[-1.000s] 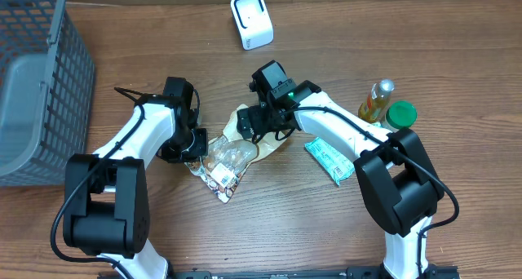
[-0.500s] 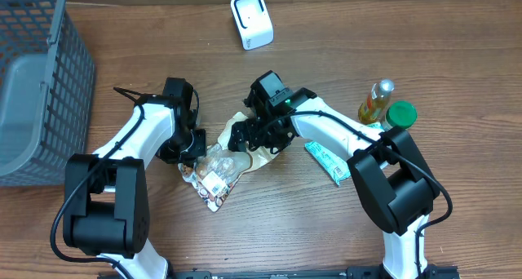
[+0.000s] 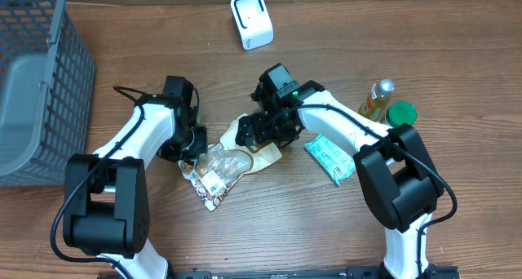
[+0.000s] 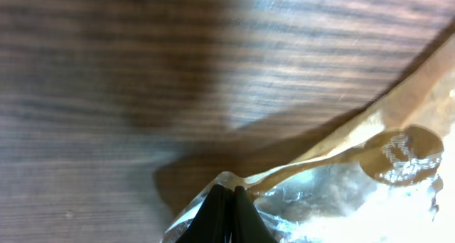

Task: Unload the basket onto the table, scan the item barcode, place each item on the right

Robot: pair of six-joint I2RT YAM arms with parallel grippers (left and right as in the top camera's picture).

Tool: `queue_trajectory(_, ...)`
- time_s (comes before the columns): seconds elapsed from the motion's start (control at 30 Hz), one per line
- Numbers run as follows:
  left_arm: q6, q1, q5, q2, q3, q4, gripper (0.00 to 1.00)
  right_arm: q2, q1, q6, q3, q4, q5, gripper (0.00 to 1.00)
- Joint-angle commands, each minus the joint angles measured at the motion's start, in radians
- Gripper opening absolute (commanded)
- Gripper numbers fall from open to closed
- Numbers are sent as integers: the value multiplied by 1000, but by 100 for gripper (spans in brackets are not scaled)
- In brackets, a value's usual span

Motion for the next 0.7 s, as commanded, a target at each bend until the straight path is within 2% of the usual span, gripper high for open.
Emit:
queue_trajectory(0.0,-13,1,39,9,24,11,4,-38,-30,-12,24,-16,15,100)
queue_trajectory(0.07,-10,3,38,8,98,-51,4,-38,-39,-13,24,-27,3,100)
queue_trajectory(0.23,-19,3,36,8,356,-350,5,-38,-43,-11,24,-50,-3,100)
queue_trajectory(0.33,-85,1,-31,9,345,-486,4,-38,-42,-5,24,-76,-3,100)
queue_trajectory(0.47,-93,-3,-48,9,180,-431,4,-38,-42,-5,23,-79,-3,100)
queue_trajectory(0.53,-93,-3,-37,9,74,-337,4,-35,-42,-3,22,-80,-3,100)
queue_trajectory(0.67,-93,-3,-36,9,-11,-207,4,-34,-42,44,1,-74,-3,100)
